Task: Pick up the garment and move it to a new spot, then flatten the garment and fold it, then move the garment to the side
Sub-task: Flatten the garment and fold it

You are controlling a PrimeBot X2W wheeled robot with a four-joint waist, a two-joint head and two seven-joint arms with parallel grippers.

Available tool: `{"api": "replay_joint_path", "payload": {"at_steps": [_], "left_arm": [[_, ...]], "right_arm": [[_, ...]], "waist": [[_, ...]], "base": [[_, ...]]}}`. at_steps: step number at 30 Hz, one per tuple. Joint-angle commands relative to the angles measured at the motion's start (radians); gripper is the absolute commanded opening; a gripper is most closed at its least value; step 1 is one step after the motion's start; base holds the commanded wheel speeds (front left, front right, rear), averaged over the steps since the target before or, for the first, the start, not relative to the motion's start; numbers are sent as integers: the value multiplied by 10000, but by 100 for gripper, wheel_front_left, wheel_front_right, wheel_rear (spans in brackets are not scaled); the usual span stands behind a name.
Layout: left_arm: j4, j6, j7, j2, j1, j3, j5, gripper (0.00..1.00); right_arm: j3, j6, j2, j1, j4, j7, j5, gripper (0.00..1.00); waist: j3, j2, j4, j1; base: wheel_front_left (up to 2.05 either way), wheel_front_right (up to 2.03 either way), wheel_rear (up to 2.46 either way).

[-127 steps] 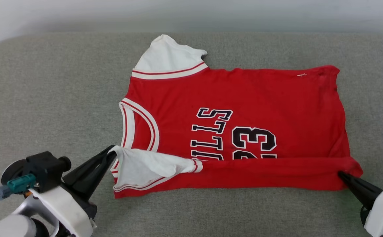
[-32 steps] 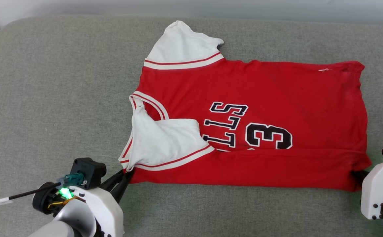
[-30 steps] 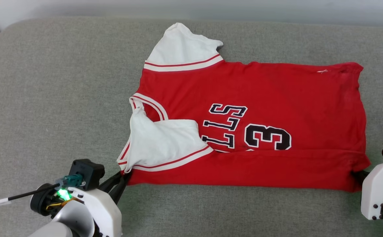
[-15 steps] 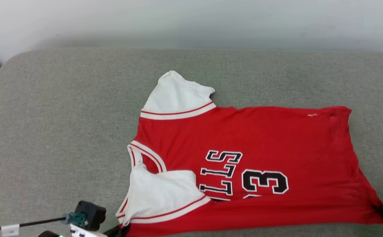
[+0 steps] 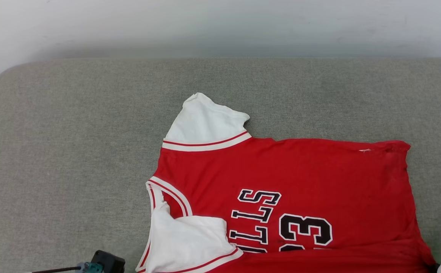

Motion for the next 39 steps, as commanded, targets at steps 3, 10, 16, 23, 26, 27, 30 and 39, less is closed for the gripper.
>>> {"api": "replay_joint_path", "payload": {"at_steps": [3,10,16,23,26,27,30,39], "left_arm": [[261,-65,-239,-174,-158,66,130,100],[314,-46,-1740,-465,-549,549,722,100],[546,447,-3792,-970,-748,1448,1245,100],[-32,1017,-4294,-2354,-206,3670,2748,100],[-617,586,-4289,-3068,242,4741,3770,100],[-778,408,-4287,-3349,385,5066,3966,100],[-942,-278,-4279,-3795,780,5741,4553,100],[-570,-1641,-4281,-4557,596,6689,5380,100]], "right_arm": [[39,-13,15,-321,202,-367,-74,100],[43,-11,-288,-809,-40,-1615,-64,100],[51,-11,-29,-1280,-716,-3529,-412,100],[-123,-11,892,-1600,-1429,-5583,-284,100],[-180,-11,1427,-1638,-1689,-6435,-262,100],[-148,-11,1556,-1601,-1721,-6693,-285,100],[-140,-11,1875,-1577,-1838,-7507,-392,100],[189,-11,2237,-1731,-1587,-9009,-1387,100]], "waist": [[-58,0,-12,0],[-439,0,-44,0],[-756,0,-126,0],[-899,0,-290,0],[-874,0,-355,0],[-855,0,-373,0],[-749,0,-447,0],[-62,0,-689,0]], "base": [[0,0,0],[0,0,0],[0,0,0],[0,0,0],[0,0,0],[0,0,0],[0,0,0],[0,0,0]]}}
